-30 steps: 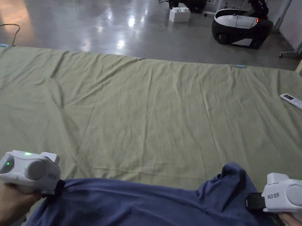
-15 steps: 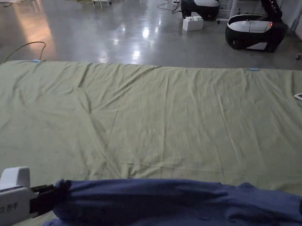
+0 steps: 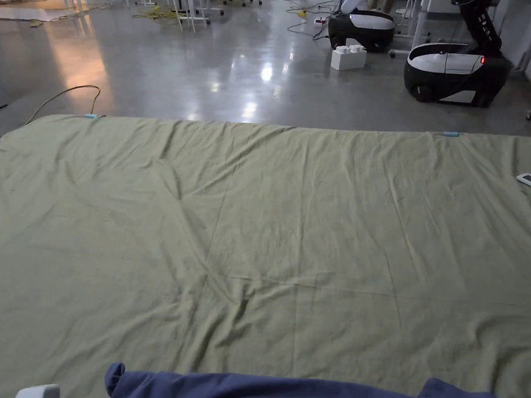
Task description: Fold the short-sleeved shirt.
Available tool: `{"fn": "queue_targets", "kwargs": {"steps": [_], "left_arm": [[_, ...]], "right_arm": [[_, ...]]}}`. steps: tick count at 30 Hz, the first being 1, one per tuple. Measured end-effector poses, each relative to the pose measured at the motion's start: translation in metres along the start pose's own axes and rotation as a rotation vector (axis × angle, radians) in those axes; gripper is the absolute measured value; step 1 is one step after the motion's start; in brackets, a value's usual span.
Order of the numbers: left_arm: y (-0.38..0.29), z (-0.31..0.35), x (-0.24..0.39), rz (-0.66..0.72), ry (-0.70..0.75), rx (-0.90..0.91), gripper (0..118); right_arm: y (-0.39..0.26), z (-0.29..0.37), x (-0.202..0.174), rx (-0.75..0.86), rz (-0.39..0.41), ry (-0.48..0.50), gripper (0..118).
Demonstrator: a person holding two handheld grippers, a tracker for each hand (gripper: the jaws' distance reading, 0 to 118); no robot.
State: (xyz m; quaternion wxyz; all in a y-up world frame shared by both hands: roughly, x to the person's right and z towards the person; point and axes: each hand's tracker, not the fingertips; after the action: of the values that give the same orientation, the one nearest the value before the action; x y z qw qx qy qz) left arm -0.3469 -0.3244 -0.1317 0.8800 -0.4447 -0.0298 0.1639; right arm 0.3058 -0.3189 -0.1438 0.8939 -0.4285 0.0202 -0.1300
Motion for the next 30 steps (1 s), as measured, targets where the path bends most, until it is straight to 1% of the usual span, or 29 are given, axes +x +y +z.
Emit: {"fn": "queue_targets", "kwargs": {"steps": [1,3,5,7,10,13,16,17,18,19,20,21,22,23,24,25,26,27,28,29,30], "left_arm": [[0.000,-0.001,-0.001,-0.020,-0.003,0.016,8],[0.000,-0.003,-0.007,-0.027,-0.005,0.035,7],[0.000,0.012,-0.008,0.051,-0.007,0.075,7],[0.001,0.026,-0.014,0.062,-0.028,0.130,7],[0.003,0.035,-0.016,0.086,-0.029,0.148,7],[-0.004,0.028,-0.011,0.046,-0.020,0.138,7],[-0.009,0.020,-0.013,0.057,-0.028,0.122,8],[-0.009,0.017,-0.015,0.067,-0.040,0.107,12],[-0.009,0.015,-0.018,0.075,-0.043,0.094,25],[-0.008,0.015,-0.019,0.083,-0.036,0.082,53],[-0.009,0.017,-0.018,0.087,0.023,0.068,75],[-0.009,0.023,-0.016,0.077,0.073,0.090,85],[-0.012,0.040,-0.008,0.057,0.132,0.120,85],[-0.013,0.057,0.000,0.001,0.167,0.211,85],[-0.016,0.073,0.010,-0.041,0.185,0.258,85],[-0.019,0.092,0.023,-0.085,0.205,0.324,85],[-0.021,0.110,0.039,-0.129,0.231,0.396,85],[-0.023,0.125,0.052,-0.148,0.244,0.468,85],[-0.029,0.148,0.074,-0.190,0.262,0.622,85],[-0.036,0.164,0.089,-0.212,0.242,0.736,86],[-0.039,0.176,0.102,-0.238,0.210,0.812,88]], "right_arm": [[0.000,-0.003,0.000,-0.002,0.007,-0.009,1],[-0.002,-0.002,0.003,0.010,-0.008,-0.015,1],[0.001,0.010,0.007,0.045,-0.050,-0.009,1],[0.003,0.025,0.010,0.097,-0.084,0.020,1],[0.008,0.033,0.012,0.106,-0.087,0.021,1],[0.005,0.024,0.012,0.097,-0.082,0.018,1],[-0.002,0.011,0.007,0.059,-0.030,0.009,2],[-0.003,0.006,0.006,0.035,-0.014,0.006,7],[-0.006,0.003,0.005,0.034,-0.012,-0.001,24],[-0.007,0.002,0.004,0.029,-0.003,-0.018,57],[-0.008,0.004,0.002,0.029,0.013,-0.047,72],[-0.009,0.010,-0.002,0.055,0.031,-0.090,74],[-0.010,0.024,-0.011,0.094,0.088,-0.159,73],[-0.012,0.040,-0.020,0.167,0.148,-0.192,73],[-0.014,0.054,-0.028,0.221,0.193,-0.198,73],[-0.015,0.069,-0.038,0.264,0.235,-0.196,74],[-0.015,0.084,-0.049,0.312,0.252,-0.170,75],[-0.019,0.090,-0.047,0.371,0.256,-0.160,75],[-0.023,0.109,-0.061,0.513,0.252,-0.160,75],[-0.024,0.122,-0.071,0.581,0.255,-0.143,75],[-0.023,0.132,-0.081,0.635,0.258,-0.107,75]]}}
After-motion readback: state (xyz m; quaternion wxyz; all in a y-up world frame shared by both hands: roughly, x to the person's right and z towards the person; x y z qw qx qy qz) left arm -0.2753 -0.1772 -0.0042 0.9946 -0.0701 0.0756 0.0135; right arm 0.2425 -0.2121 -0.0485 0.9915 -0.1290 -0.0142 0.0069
